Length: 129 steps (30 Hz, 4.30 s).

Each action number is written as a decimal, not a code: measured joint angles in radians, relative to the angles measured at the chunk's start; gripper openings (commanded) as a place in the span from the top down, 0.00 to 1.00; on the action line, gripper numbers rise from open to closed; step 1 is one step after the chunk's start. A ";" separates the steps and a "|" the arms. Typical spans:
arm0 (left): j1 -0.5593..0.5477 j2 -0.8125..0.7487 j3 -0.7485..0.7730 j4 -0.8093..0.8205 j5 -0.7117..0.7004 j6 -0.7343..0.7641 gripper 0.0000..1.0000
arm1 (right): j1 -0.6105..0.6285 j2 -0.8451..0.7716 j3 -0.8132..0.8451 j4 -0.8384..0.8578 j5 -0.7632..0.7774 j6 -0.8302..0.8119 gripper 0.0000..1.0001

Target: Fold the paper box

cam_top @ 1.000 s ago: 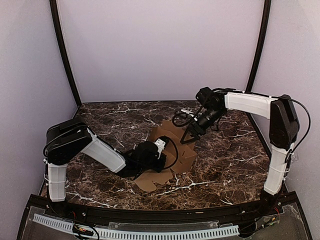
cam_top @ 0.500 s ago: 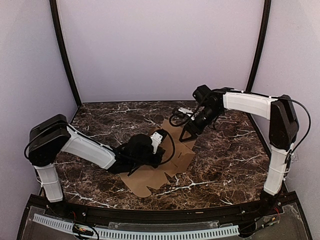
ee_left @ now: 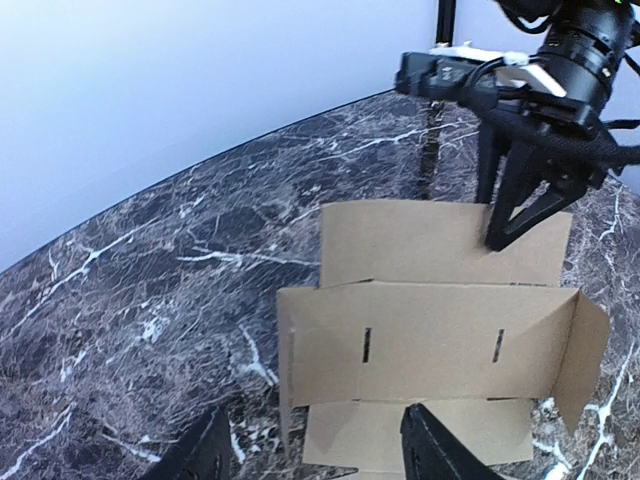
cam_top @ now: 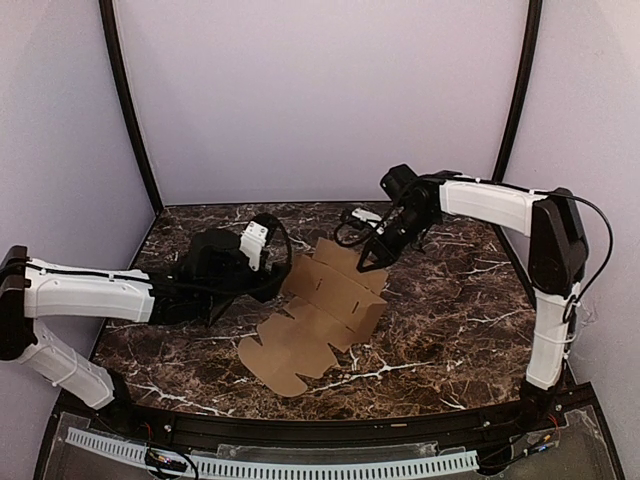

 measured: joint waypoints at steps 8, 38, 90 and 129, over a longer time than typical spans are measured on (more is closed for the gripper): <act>0.132 -0.077 -0.121 0.001 0.211 -0.064 0.67 | 0.008 0.021 0.129 -0.017 0.122 -0.054 0.98; -0.044 0.439 -0.192 0.535 0.237 -0.420 0.96 | 0.357 0.050 0.049 0.122 0.761 -0.011 1.00; -0.071 0.655 -0.023 0.631 0.134 -0.391 0.94 | 0.241 0.058 0.198 0.019 0.204 0.080 0.53; 0.100 0.331 0.606 -0.179 0.168 -0.158 0.38 | -0.191 -0.137 -0.268 0.125 -0.042 0.042 0.34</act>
